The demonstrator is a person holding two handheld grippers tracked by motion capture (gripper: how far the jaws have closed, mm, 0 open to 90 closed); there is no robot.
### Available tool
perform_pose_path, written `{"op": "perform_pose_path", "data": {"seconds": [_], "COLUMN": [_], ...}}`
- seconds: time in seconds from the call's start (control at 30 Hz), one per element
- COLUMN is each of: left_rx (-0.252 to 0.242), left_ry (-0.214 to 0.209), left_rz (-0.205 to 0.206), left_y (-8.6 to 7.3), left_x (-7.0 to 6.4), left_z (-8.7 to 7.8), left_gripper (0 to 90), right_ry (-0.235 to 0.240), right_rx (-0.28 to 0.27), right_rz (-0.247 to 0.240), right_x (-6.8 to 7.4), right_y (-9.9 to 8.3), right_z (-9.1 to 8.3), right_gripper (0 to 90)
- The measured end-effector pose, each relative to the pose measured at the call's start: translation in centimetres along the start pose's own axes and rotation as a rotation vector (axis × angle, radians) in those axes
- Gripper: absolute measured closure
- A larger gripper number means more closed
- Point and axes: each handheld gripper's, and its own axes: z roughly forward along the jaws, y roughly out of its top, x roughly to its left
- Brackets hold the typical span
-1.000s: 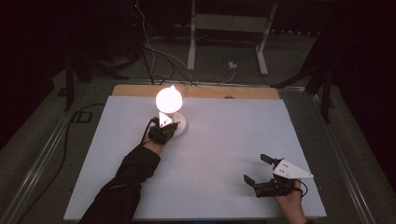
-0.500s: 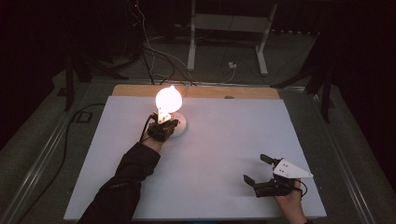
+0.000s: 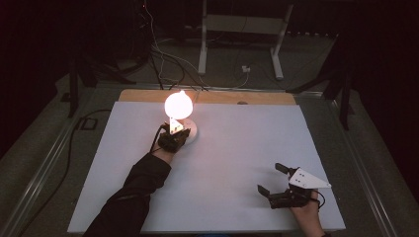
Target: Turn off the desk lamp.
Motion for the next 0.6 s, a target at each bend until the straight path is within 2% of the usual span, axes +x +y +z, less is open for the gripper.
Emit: {"op": "perform_pose_path", "data": {"seconds": [0.27, 0.6], "left_rx": [0.008, 0.003], "left_ry": [0.002, 0.019], "left_rz": [-0.001, 0.024], "left_y": [-0.33, -0.48], "left_x": [-0.01, -0.21], "left_z": [0.31, 0.41], "left_gripper": [90.0, 90.0], "right_ry": [0.0, 0.0], "right_rx": [-0.001, 0.004], "right_rz": [-0.001, -0.004], "right_x": [-0.01, 0.05], "right_y": [0.0, 0.0], "right_z": [-0.02, 0.01], "right_gripper": [0.0, 0.0]}}
